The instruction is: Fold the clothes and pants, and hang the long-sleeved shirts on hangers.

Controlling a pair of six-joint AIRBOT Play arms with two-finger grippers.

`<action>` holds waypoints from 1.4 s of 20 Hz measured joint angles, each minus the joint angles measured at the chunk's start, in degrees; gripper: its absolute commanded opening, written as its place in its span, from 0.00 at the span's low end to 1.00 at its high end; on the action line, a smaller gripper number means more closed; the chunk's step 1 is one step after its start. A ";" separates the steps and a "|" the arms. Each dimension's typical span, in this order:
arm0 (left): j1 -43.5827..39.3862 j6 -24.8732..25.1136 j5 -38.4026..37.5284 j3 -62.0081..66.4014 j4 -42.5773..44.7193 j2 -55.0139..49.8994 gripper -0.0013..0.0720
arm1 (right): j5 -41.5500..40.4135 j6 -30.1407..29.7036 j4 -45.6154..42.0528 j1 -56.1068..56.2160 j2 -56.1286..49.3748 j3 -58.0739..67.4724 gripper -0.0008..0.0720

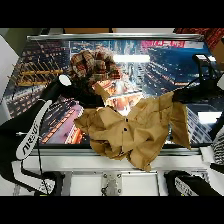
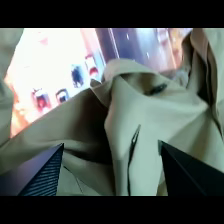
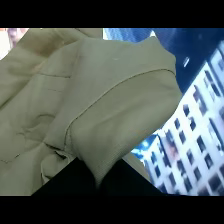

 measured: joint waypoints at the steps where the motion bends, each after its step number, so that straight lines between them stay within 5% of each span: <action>1: -0.74 0.48 -2.47 1.57 0.31 -1.36 0.84 | 0.00 0.00 0.02 0.00 0.00 -0.02 0.03; 3: -2.32 1.18 -6.05 3.80 0.55 -3.82 0.81 | 0.00 0.00 0.04 0.00 0.00 -0.02 0.03; 4: -3.08 1.38 -7.13 4.68 0.66 -4.85 0.25 | 0.00 0.00 0.07 0.00 -0.02 -0.02 0.03; 5: -3.80 1.40 -7.80 5.55 0.70 -5.77 0.04 | 0.00 0.00 0.15 0.00 -0.02 -0.02 0.03; 11: -2.93 -2.62 -9.29 18.75 0.98 -4.96 0.04 | -2.21 -2.05 -0.44 -0.02 0.28 4.11 0.03; 17: 2.14 -6.14 -3.82 38.88 0.90 12.44 0.04 | -4.26 -2.84 -0.61 -0.02 0.59 30.05 0.03; 22: 3.69 -4.17 15.34 24.20 6.58 35.93 0.04 | -8.39 -3.02 -0.20 -0.02 3.45 40.52 0.03; 28: 3.67 -4.00 13.44 2.14 10.88 42.86 0.04 | -9.90 -3.06 -3.21 -0.02 5.73 21.66 0.03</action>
